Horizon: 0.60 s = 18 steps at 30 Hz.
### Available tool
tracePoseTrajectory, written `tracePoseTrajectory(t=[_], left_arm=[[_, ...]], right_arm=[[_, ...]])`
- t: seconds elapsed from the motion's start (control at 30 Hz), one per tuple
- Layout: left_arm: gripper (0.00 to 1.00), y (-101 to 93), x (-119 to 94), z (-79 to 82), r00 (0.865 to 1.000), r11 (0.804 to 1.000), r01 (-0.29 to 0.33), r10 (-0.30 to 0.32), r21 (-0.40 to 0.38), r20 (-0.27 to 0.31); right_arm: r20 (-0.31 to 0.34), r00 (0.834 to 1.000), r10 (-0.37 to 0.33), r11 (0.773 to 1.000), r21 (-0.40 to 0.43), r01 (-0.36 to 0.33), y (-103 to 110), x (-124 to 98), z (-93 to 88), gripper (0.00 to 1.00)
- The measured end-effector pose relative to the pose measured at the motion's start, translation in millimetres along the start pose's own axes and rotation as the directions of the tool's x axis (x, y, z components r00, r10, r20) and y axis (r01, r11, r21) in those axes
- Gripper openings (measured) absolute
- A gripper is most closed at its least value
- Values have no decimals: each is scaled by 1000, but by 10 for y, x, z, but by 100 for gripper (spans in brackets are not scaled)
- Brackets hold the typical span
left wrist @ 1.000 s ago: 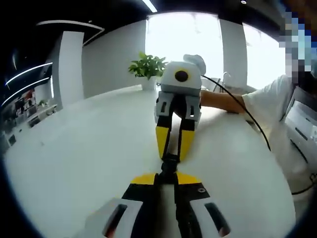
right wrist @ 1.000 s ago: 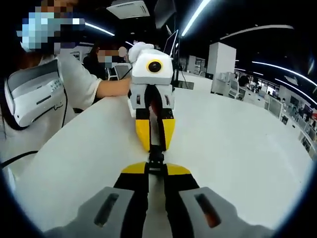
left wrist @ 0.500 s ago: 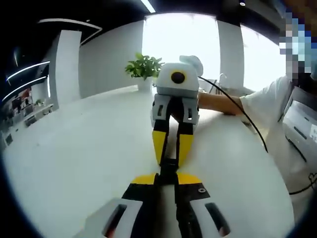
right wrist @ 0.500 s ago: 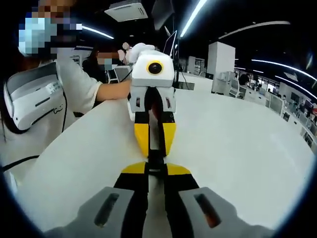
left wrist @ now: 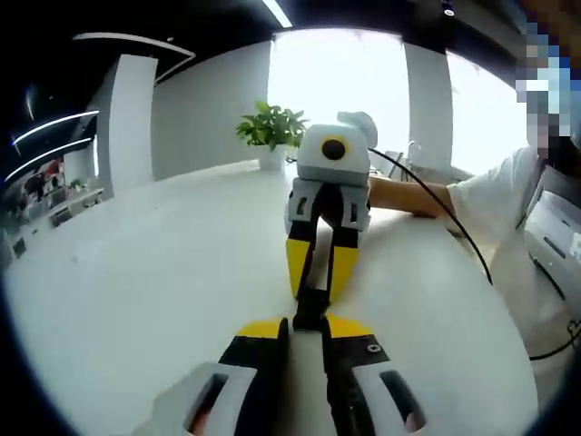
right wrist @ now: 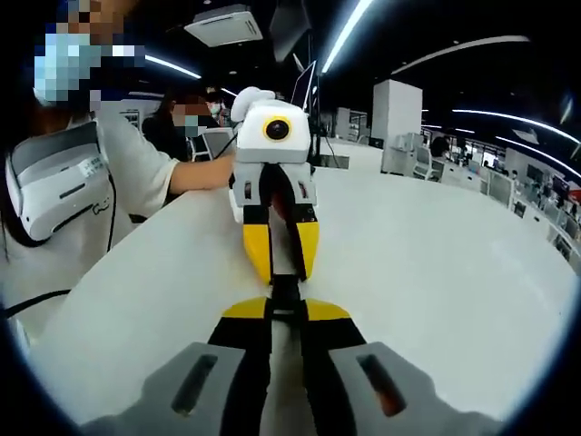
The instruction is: Snap the two parts of the plastic buckle together until the buckle closes and remains connected.
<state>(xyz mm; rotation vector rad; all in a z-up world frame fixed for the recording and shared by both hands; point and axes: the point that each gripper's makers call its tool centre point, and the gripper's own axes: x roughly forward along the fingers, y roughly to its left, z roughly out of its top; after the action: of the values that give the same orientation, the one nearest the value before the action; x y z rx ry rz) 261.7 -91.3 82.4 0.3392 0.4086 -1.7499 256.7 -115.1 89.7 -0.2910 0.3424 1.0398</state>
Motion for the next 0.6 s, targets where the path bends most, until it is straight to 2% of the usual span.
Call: tracePoseTrajectory(t=[0.13,0.33,0.53,0.6], left_arm=[[14,37,-89,69,999,999,-13,14,-29,43],[14,92,-172,118,996,997,-50,54,-56,76],[14,99,-186,51,996,996,-68,71,-64,52],[14,82,-183,68,996,995,-49,55,-81,66]], right_arm=[[20,1000,-14,1000,17,14,-98,-73,27,12],[-10,999,-39,999,12,39,-346,-93,10,12],[-38,997,-64,998,9,64,-701,-64,-12,12],[-43,997,-66,998,8,66,-826,-52,-18,12]])
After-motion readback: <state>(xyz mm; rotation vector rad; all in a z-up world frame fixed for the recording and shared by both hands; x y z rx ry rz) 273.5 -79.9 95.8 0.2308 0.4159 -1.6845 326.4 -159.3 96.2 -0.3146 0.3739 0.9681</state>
